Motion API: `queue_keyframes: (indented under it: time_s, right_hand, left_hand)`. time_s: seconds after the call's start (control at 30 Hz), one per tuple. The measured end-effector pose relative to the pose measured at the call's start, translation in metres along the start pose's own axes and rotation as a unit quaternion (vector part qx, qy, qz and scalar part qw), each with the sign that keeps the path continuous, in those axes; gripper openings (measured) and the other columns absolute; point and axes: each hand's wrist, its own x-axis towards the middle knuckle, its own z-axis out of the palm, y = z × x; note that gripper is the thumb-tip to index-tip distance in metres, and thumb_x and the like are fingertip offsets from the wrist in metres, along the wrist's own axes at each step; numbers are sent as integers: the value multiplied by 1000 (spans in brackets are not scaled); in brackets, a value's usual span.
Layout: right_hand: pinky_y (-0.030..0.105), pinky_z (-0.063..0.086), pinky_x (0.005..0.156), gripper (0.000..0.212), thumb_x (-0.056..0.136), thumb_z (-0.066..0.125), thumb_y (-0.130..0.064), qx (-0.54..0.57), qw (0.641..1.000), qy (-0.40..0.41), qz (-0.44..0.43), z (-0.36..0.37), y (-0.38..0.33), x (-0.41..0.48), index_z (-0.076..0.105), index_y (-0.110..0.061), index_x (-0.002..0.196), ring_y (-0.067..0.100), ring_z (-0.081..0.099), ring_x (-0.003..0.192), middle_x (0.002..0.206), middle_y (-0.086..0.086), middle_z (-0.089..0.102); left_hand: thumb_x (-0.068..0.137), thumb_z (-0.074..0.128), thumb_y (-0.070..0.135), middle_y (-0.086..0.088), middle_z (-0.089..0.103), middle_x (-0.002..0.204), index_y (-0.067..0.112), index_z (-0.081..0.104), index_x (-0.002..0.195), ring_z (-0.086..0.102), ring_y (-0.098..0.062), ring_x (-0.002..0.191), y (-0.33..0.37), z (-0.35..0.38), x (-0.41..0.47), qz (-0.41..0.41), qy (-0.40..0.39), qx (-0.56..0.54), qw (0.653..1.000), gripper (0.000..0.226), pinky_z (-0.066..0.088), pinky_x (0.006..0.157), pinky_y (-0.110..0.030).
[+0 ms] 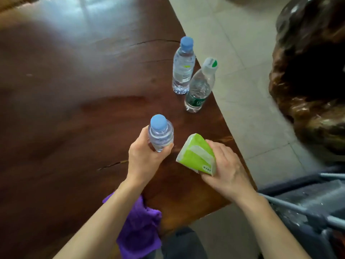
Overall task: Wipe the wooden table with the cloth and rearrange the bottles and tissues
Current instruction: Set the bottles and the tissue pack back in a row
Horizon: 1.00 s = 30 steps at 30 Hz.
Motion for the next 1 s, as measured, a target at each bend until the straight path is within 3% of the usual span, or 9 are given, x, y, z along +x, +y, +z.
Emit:
queue_keyframes:
  time_s: [0.2, 0.33, 0.43, 0.77, 1.0]
  right_hand:
    - [46, 46, 103, 89, 67, 84, -30, 0, 989, -61, -136, 11, -57, 59, 46, -16, 146, 24, 55, 124, 138, 2, 57]
    - [52, 47, 100, 86, 65, 82, -30, -2, 976, -86, -200, 22, -96, 112, 50, -12, 143, 31, 58, 119, 136, 7, 60]
    - [49, 46, 100, 83, 65, 82, -24, -18, 969, -97, -225, 29, -122, 151, 52, -10, 141, 35, 60, 114, 133, 9, 62]
    - [43, 42, 104, 76, 69, 85, -18, -43, 960, -129, -246, 52, -174, 247, 53, -6, 137, 35, 58, 119, 130, 13, 61]
    - [42, 38, 106, 79, 69, 83, -21, -79, 956, -163, -229, 62, -171, 262, 50, -12, 140, 34, 55, 121, 134, 9, 58]
  left_hand:
    - [67, 91, 34, 36, 68, 94, 37, 58, 108, 66, 12, 88, -39, -82, -1, -44, 102, 12, 994, 52, 45, 77, -3]
    - [68, 90, 35, 21, 72, 97, 21, 64, 114, 70, 4, 89, -64, -125, 13, -79, 158, 1, 984, 55, 56, 83, -23]
    - [66, 90, 35, 15, 73, 97, 17, 65, 116, 71, 0, 88, -75, -148, 29, -93, 188, -5, 978, 58, 58, 83, -30]
    - [67, 89, 32, 4, 77, 98, 15, 65, 115, 74, -17, 88, -94, -165, 98, -88, 170, 18, 981, 57, 58, 82, -41]
    - [68, 89, 35, 7, 76, 103, 16, 62, 118, 73, -16, 92, -109, -163, 108, -61, 145, 39, 987, 60, 57, 83, -39]
